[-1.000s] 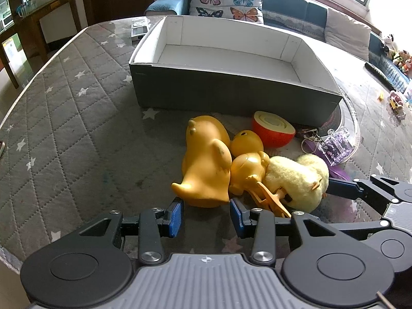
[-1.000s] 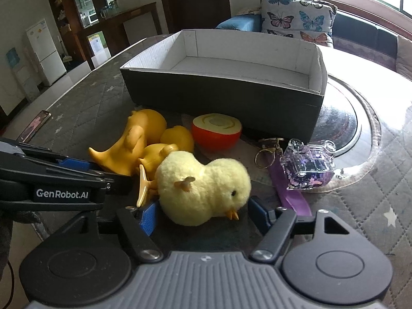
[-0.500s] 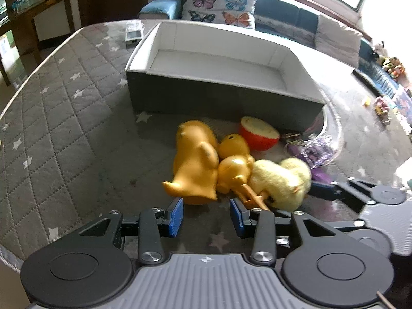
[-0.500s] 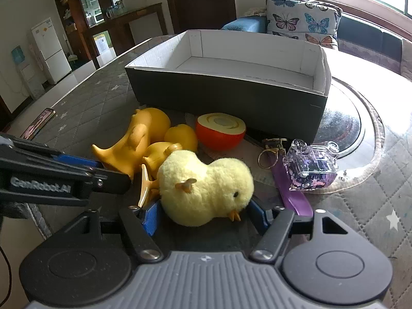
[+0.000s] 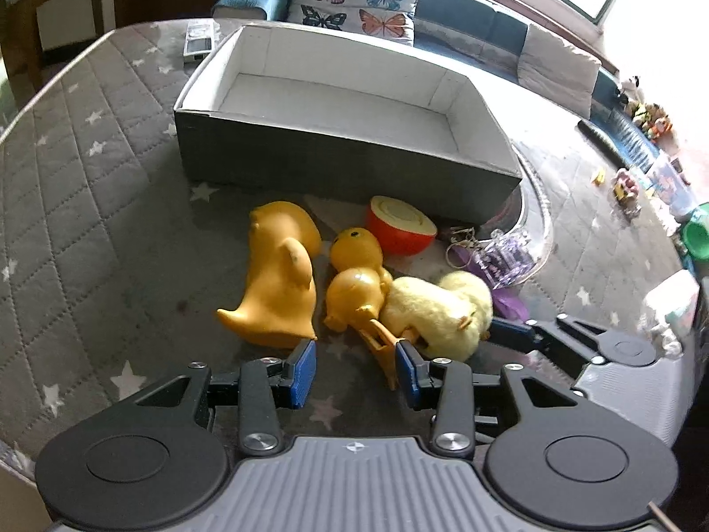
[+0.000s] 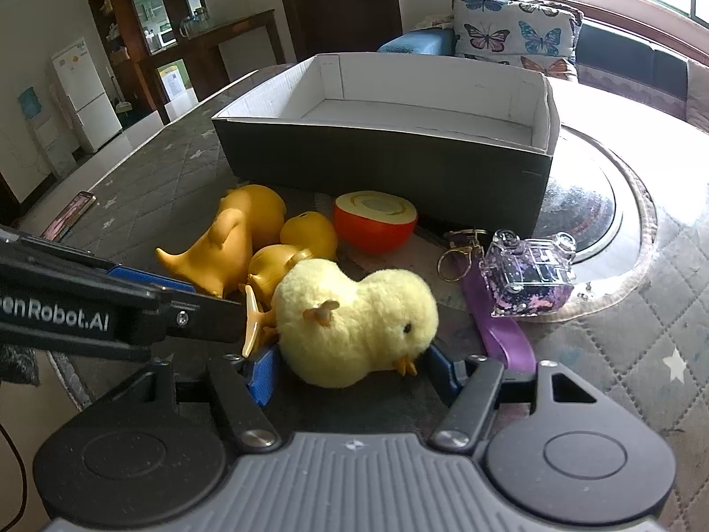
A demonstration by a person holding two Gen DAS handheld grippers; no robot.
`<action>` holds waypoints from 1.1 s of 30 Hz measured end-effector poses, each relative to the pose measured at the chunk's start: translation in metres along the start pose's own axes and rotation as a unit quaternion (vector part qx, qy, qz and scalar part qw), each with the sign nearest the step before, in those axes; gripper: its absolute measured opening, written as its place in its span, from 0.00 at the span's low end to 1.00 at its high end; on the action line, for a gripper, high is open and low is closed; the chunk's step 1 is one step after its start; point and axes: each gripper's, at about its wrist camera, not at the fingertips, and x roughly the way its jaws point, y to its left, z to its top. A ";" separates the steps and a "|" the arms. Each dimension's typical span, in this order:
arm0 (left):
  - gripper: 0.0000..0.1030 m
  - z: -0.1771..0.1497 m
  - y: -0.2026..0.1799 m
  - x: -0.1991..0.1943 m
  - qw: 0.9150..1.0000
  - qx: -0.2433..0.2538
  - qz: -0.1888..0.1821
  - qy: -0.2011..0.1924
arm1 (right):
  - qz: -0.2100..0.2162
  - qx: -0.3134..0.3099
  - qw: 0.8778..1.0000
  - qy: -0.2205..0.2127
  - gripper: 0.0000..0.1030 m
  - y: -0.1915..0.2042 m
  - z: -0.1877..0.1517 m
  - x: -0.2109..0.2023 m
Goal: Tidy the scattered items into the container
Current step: 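Close the right tool on the yellow plush chick, then lift the plush chick with the right tool over the cardboard box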
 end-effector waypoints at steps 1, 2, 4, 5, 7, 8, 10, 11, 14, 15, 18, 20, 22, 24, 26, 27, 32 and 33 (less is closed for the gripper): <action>0.41 0.001 0.001 -0.001 1.000 -0.004 -0.006 0.000 | 0.000 0.000 1.000 0.000 0.63 0.000 0.000 0.000; 0.41 0.001 0.001 -0.001 1.000 -0.005 -0.011 0.001 | 0.000 -0.001 1.000 -0.001 0.63 0.000 0.000 0.000; 0.41 0.001 0.001 -0.001 1.000 -0.006 -0.022 0.005 | -0.001 -0.005 1.000 0.000 0.62 0.001 0.001 0.001; 0.41 0.001 0.001 0.000 1.000 -0.006 -0.025 0.007 | -0.001 -0.007 1.000 0.000 0.62 0.001 0.001 0.001; 0.41 0.001 0.001 0.002 1.000 -0.008 -0.028 0.009 | -0.001 -0.007 1.000 0.000 0.62 0.001 0.001 0.001; 0.41 0.001 0.000 0.003 0.999 -0.008 -0.029 0.009 | 0.000 -0.008 1.000 0.001 0.63 0.001 0.001 0.001; 0.41 0.001 0.002 0.005 0.999 -0.012 -0.032 0.012 | 0.000 -0.010 1.000 0.000 0.64 0.001 0.000 0.001; 0.40 0.001 0.002 0.006 0.999 -0.014 -0.035 0.014 | -0.001 -0.013 1.000 -0.001 0.65 0.002 0.000 0.001; 0.38 0.002 0.005 0.009 0.999 -0.021 -0.041 0.018 | 0.001 -0.013 1.000 -0.004 0.66 0.001 0.000 0.002; 0.37 0.002 0.006 0.010 0.999 -0.024 -0.042 0.019 | 0.001 -0.014 1.000 -0.005 0.67 0.001 0.000 0.002; 0.32 0.004 0.009 0.013 0.998 -0.032 -0.054 0.021 | 0.001 -0.018 1.000 -0.008 0.67 0.002 -0.001 0.002; 0.29 0.005 0.009 0.014 0.997 -0.033 -0.060 0.021 | 0.001 -0.021 1.000 -0.010 0.64 0.002 -0.002 0.002; 0.24 0.005 0.009 0.014 0.997 -0.033 -0.069 0.021 | 0.002 -0.021 1.000 -0.011 0.63 0.001 -0.002 0.001; 0.21 0.005 0.008 0.012 0.996 -0.032 -0.076 0.020 | 0.002 -0.019 1.000 -0.012 0.62 0.001 -0.002 0.000; 0.19 0.004 0.007 0.011 0.996 -0.029 -0.079 0.019 | 0.002 -0.018 1.000 -0.013 0.62 0.001 -0.003 -0.001; 0.18 0.004 0.007 0.010 0.996 -0.029 -0.083 0.018 | 0.001 -0.017 1.000 -0.014 0.62 0.001 -0.003 -0.002; 0.18 0.005 0.002 0.001 0.996 -0.020 -0.087 0.006 | -0.003 -0.017 1.000 -0.024 0.62 0.002 -0.002 -0.010; 0.18 0.006 0.001 -0.001 0.996 -0.017 -0.088 0.003 | -0.004 -0.018 0.999 -0.026 0.62 0.002 -0.001 -0.012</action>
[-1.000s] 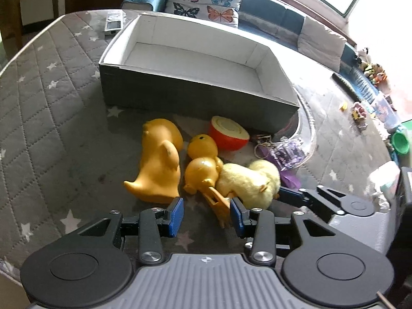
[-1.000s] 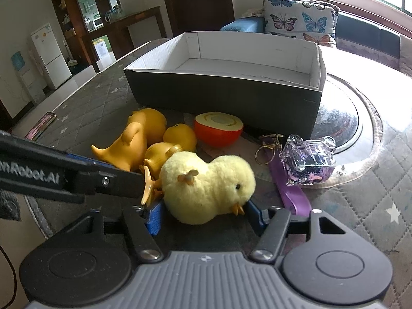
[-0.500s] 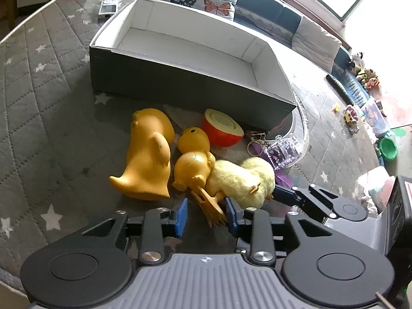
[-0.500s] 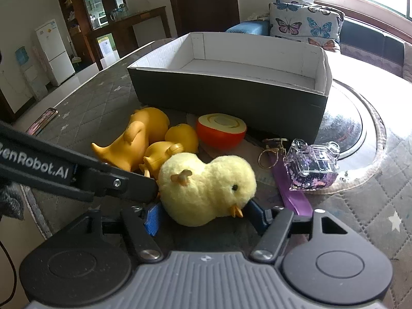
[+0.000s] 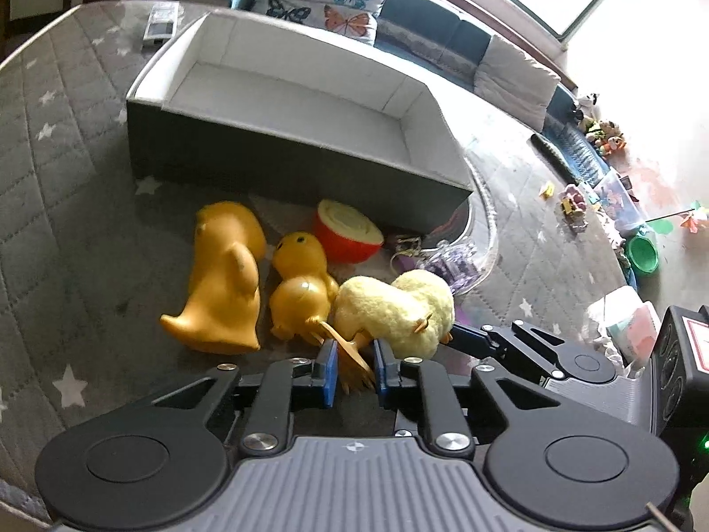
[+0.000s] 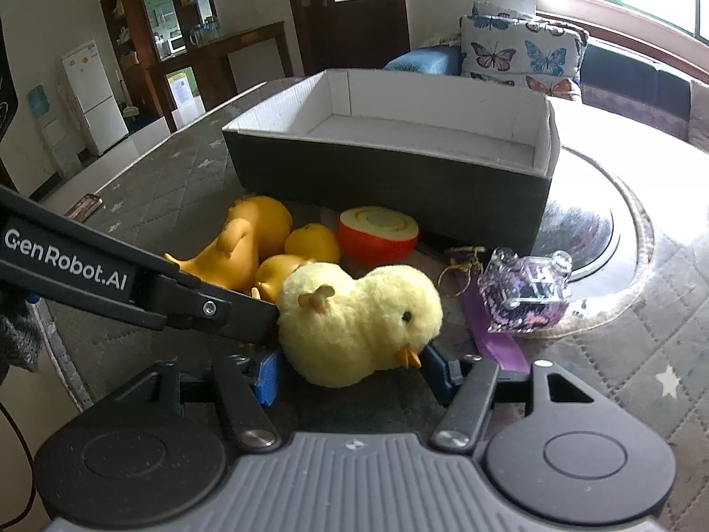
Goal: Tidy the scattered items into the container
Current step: 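Lift the plush chick with the right tool over the cardboard box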
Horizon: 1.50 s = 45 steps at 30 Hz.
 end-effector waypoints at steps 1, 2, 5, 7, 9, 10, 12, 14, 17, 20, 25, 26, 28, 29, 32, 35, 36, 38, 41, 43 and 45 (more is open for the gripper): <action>0.18 0.001 -0.002 -0.002 1.000 0.003 0.000 -0.003 | -0.001 -0.001 1.000 -0.004 0.62 0.000 0.002 -0.002; 0.18 0.003 -0.004 -0.003 1.000 0.007 -0.001 -0.006 | -0.003 -0.002 1.000 -0.007 0.62 -0.001 0.004 -0.004; 0.18 0.010 -0.010 -0.008 1.000 0.019 -0.001 -0.016 | -0.006 -0.004 1.000 -0.018 0.62 -0.003 0.011 -0.009; 0.18 0.018 -0.013 -0.011 0.999 0.024 -0.005 -0.022 | -0.008 -0.005 1.000 -0.025 0.62 -0.006 0.017 -0.012; 0.18 0.026 -0.017 -0.013 0.999 0.033 -0.006 -0.031 | -0.011 -0.008 0.999 -0.035 0.62 -0.008 0.025 -0.015; 0.18 0.030 -0.019 -0.015 0.999 0.039 -0.005 -0.037 | -0.013 -0.009 0.999 -0.040 0.62 -0.010 0.030 -0.016; 0.18 0.040 -0.024 -0.018 0.997 0.051 -0.002 -0.050 | -0.016 -0.011 0.999 -0.051 0.62 -0.014 0.041 -0.016; 0.18 0.052 -0.028 -0.020 0.996 0.058 -0.002 -0.061 | -0.019 -0.012 0.998 -0.061 0.62 -0.018 0.052 -0.016; 0.18 0.071 -0.032 -0.017 0.995 0.067 0.001 -0.074 | -0.023 -0.014 0.997 -0.075 0.62 -0.026 0.069 -0.014; 0.18 0.090 -0.032 -0.008 0.994 0.069 0.004 -0.079 | -0.026 -0.012 0.996 -0.082 0.62 -0.037 0.088 -0.006; 0.18 0.122 -0.027 0.012 0.995 0.069 0.006 -0.075 | -0.027 -0.001 0.996 -0.081 0.62 -0.059 0.114 0.017; 0.18 0.127 -0.026 0.017 0.995 0.067 0.008 -0.072 | -0.026 0.001 0.997 -0.078 0.62 -0.063 0.118 0.022; 0.18 0.137 -0.022 0.028 0.996 0.064 0.011 -0.064 | -0.026 0.005 0.997 -0.070 0.62 -0.071 0.127 0.035; 0.18 0.141 -0.020 0.034 0.996 0.063 0.012 -0.059 | -0.027 0.007 0.997 -0.066 0.62 -0.075 0.130 0.041; 0.18 0.151 -0.013 0.052 0.997 0.057 0.016 -0.043 | -0.028 0.010 0.998 -0.050 0.62 -0.084 0.136 0.059; 0.18 0.155 -0.006 0.068 0.998 0.049 0.018 -0.025 | -0.027 0.013 0.999 -0.031 0.62 -0.091 0.136 0.077; 0.18 0.156 -0.004 0.073 0.999 0.046 0.018 -0.019 | -0.026 0.014 0.999 -0.024 0.62 -0.093 0.135 0.082; 0.18 0.157 0.001 0.081 0.999 0.042 0.020 -0.012 | -0.028 0.014 0.999 -0.011 0.62 -0.095 0.131 0.092; 0.18 0.159 0.006 0.086 0.999 0.035 0.025 -0.008 | -0.037 -0.002 0.999 -0.007 0.63 -0.091 0.129 0.097; 0.18 0.159 0.010 0.088 0.999 0.029 0.023 -0.004 | -0.042 -0.012 0.999 -0.003 0.63 -0.086 0.128 0.100; 0.18 0.159 0.010 0.090 0.999 0.028 0.022 -0.002 | -0.046 -0.024 0.999 0.000 0.63 -0.081 0.128 0.102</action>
